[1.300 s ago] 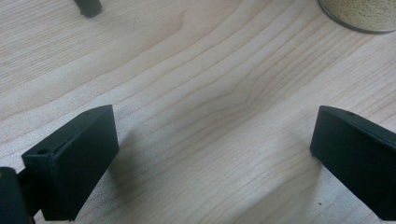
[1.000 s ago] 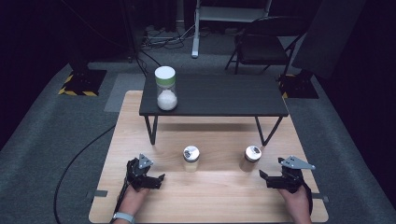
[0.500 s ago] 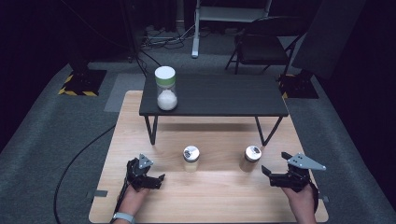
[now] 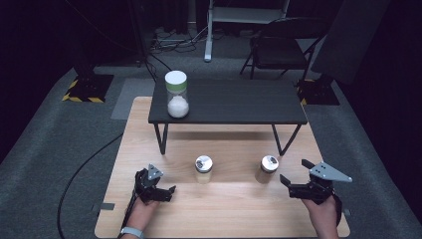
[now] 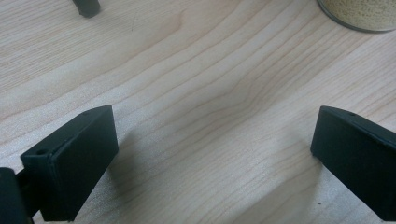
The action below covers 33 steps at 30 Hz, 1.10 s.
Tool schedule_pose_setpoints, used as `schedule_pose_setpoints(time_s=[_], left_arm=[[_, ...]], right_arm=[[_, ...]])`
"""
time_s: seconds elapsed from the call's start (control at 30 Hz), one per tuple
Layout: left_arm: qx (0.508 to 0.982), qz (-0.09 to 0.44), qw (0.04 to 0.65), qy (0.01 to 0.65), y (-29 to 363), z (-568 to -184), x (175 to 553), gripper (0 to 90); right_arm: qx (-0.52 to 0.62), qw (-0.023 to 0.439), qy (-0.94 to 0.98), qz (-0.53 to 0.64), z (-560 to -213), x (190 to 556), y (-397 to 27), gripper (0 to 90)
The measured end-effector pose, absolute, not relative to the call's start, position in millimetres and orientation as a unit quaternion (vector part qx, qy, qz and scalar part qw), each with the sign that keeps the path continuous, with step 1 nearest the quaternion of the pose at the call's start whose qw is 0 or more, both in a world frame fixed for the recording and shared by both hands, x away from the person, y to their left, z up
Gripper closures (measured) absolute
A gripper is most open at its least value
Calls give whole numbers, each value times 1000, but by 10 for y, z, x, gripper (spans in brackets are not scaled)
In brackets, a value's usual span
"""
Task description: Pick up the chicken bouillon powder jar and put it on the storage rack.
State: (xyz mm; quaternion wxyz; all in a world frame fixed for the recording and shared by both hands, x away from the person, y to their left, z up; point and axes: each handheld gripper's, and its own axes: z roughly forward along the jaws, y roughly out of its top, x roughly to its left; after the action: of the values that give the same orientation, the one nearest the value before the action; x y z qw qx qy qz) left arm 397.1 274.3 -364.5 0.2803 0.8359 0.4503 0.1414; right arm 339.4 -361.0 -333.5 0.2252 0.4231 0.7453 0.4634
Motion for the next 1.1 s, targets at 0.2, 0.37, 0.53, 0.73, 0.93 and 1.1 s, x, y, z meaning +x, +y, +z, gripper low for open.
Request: schedule_pose_setpoints(time_s=[0.2,0.37,0.53,0.73,0.93,1.1], left_arm=[[835,143,279,453,2731,-3645,3971,6],[835,142,280,453,2731,-3644,3971,6],[838,139,282,447,2760,-3646,3971,6],[838,139,281,446,2761,-3644,3972,6],[837,141,282,448,2750,-3647,3965,6],[834,143,281,453,2721,-3650,3963,6]], right_arm=[[417,216,744,475,-3302,3447,-3547,7],[401,213,751,479,-3268,3502,-3424,7],[395,207,755,481,-3236,3575,-3311,6],[383,200,761,484,-3207,3669,-3175,5],[376,190,764,488,-3181,3750,-3049,6],[359,185,769,495,-3176,3825,-2909,6]])
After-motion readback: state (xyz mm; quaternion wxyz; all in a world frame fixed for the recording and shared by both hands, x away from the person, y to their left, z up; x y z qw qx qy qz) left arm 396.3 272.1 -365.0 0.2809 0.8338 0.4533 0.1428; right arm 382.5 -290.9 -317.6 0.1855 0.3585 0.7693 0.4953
